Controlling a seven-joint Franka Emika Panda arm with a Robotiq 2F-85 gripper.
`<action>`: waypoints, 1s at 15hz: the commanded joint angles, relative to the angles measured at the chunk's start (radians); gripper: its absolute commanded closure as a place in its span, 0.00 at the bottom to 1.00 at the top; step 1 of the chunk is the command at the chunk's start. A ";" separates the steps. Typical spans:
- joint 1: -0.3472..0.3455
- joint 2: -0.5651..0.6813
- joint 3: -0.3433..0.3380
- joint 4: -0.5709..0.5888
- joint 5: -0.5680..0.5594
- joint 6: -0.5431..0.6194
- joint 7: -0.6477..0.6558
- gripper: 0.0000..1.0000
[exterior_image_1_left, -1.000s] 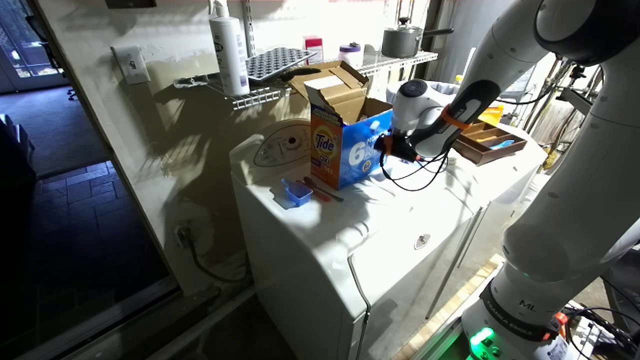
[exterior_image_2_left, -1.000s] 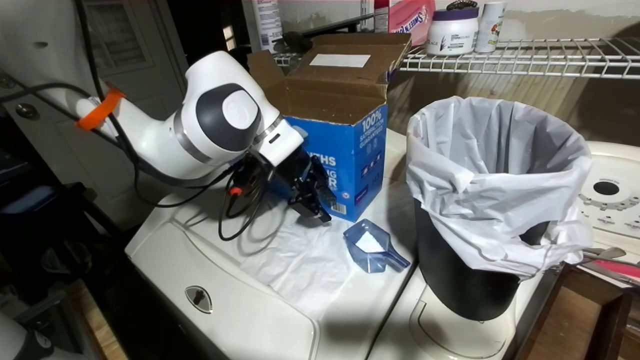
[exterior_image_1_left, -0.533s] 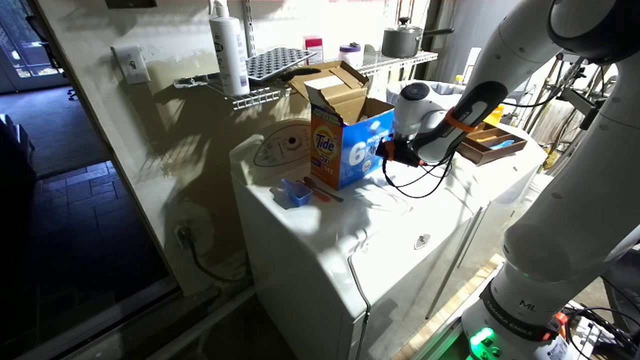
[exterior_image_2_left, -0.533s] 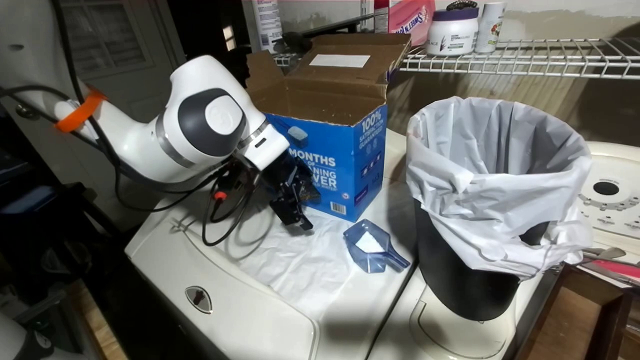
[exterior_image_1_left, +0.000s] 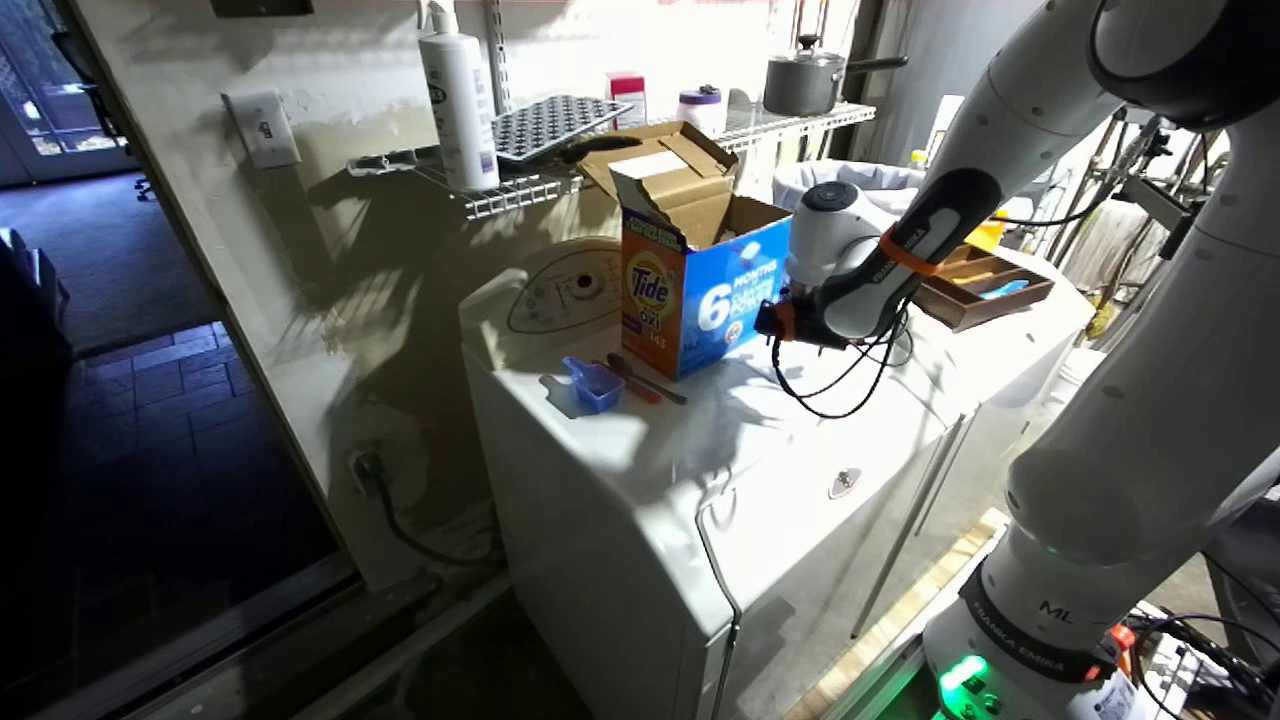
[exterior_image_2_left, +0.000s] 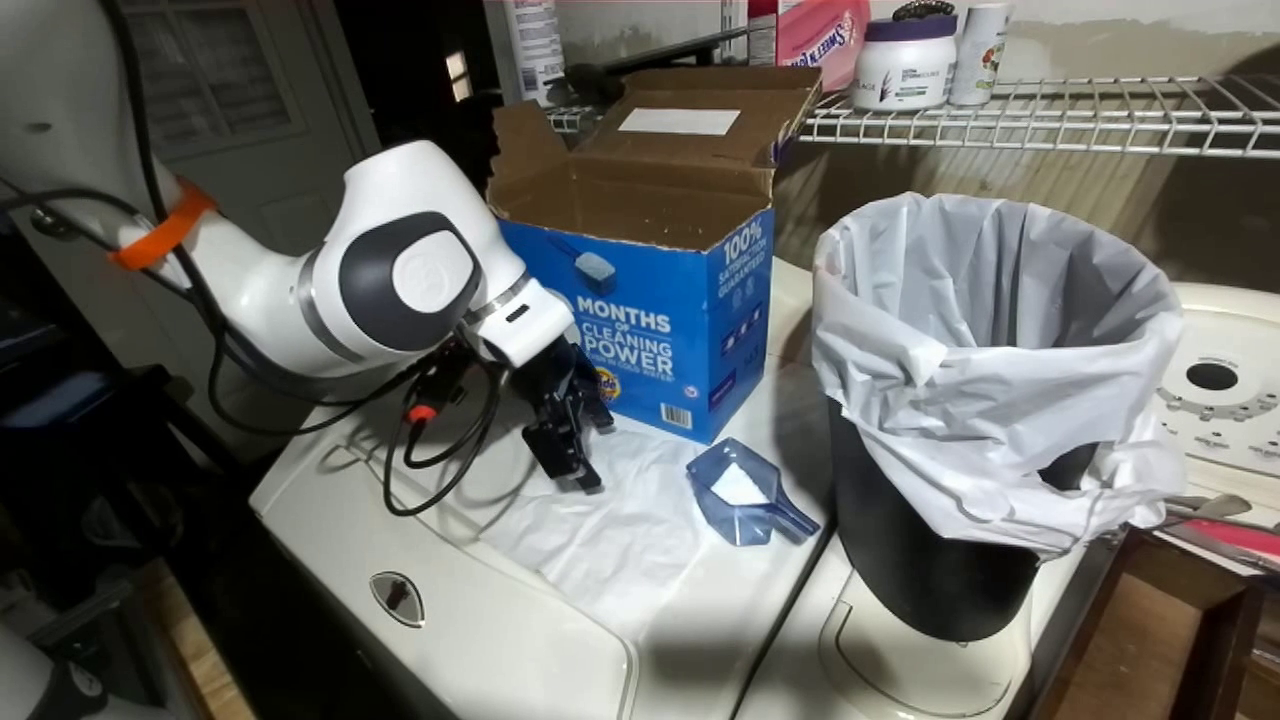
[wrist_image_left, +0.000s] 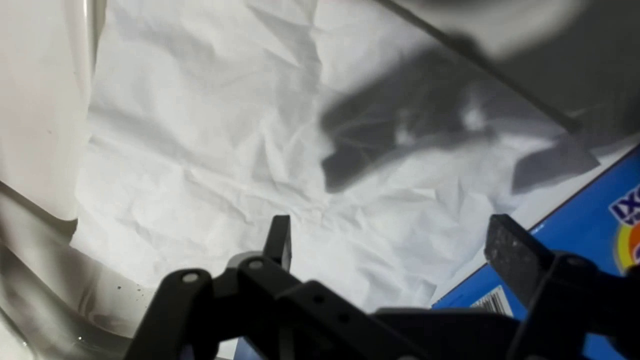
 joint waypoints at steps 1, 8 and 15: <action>-0.001 0.035 0.006 0.015 0.053 -0.008 -0.098 0.00; 0.003 0.099 0.002 0.081 0.014 -0.064 -0.143 0.00; 0.059 0.167 -0.060 0.161 -0.024 -0.091 -0.114 0.00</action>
